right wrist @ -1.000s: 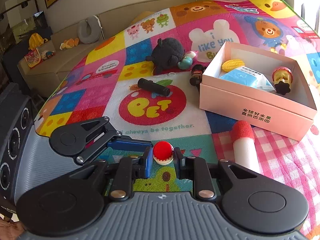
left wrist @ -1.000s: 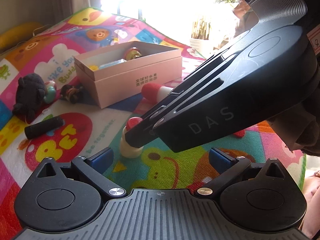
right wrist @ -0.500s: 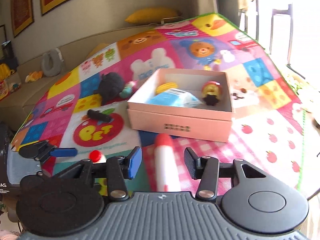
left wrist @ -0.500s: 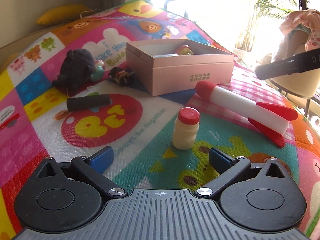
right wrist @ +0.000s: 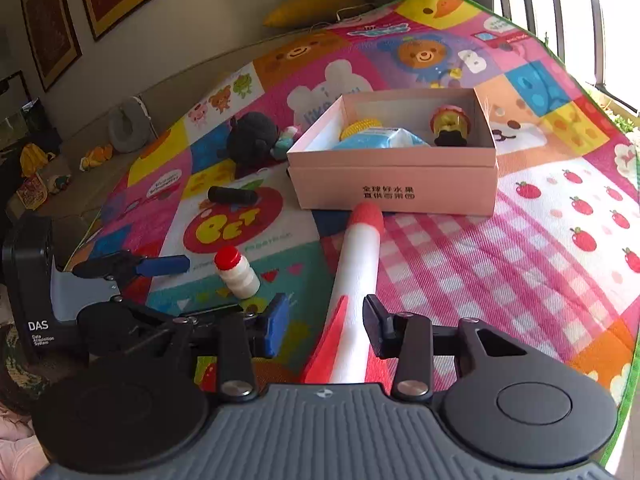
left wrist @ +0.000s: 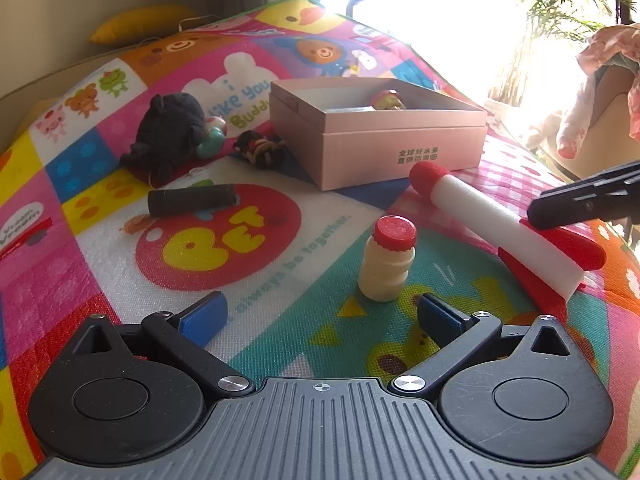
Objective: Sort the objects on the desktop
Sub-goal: 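Grasp the white red-capped marker again with the right tool, then carry the marker over the pink box and release it inside with the right tool, then move the open right tool down to the red-clothed doll figurine, then grasp the doll figurine with the right tool while the left tool grasps the black cylinder, then carry the figurine with the right tool while the left tool carries the cylinder into the box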
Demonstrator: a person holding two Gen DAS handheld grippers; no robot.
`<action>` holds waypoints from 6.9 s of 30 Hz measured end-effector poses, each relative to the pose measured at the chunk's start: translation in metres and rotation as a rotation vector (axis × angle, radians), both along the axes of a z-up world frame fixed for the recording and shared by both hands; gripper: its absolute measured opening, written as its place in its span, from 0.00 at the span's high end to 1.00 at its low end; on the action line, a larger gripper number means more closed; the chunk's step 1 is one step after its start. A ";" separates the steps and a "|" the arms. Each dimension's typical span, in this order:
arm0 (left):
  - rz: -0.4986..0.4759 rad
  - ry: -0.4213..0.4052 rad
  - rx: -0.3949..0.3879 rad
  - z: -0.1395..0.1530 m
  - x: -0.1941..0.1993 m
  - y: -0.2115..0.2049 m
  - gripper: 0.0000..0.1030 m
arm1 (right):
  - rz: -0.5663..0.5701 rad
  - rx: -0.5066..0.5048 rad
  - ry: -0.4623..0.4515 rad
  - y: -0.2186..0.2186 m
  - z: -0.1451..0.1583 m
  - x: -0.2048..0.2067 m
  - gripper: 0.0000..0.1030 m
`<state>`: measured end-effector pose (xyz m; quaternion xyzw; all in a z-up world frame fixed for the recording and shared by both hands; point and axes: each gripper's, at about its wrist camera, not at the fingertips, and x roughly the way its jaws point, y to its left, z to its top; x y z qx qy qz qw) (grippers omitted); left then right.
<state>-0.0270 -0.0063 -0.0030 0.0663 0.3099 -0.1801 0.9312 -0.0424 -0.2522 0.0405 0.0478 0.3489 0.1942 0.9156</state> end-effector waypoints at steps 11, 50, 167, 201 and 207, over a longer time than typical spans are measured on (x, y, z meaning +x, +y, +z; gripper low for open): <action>0.036 0.004 -0.030 0.003 -0.001 0.005 0.00 | -0.005 -0.086 0.048 0.024 -0.019 0.041 0.72; -0.145 -0.093 0.017 0.061 -0.024 -0.043 0.71 | -0.074 -0.047 -0.023 -0.015 0.022 -0.019 0.73; 0.256 0.030 -0.013 0.011 0.132 0.043 0.17 | -0.012 -0.068 -0.076 0.040 -0.033 0.034 0.21; 0.143 0.066 -0.146 0.020 0.044 0.033 0.15 | 0.063 0.004 0.028 0.053 -0.003 0.065 0.75; 0.029 0.020 -0.048 0.025 0.027 -0.011 0.07 | -0.066 0.103 0.103 0.003 -0.025 0.055 0.75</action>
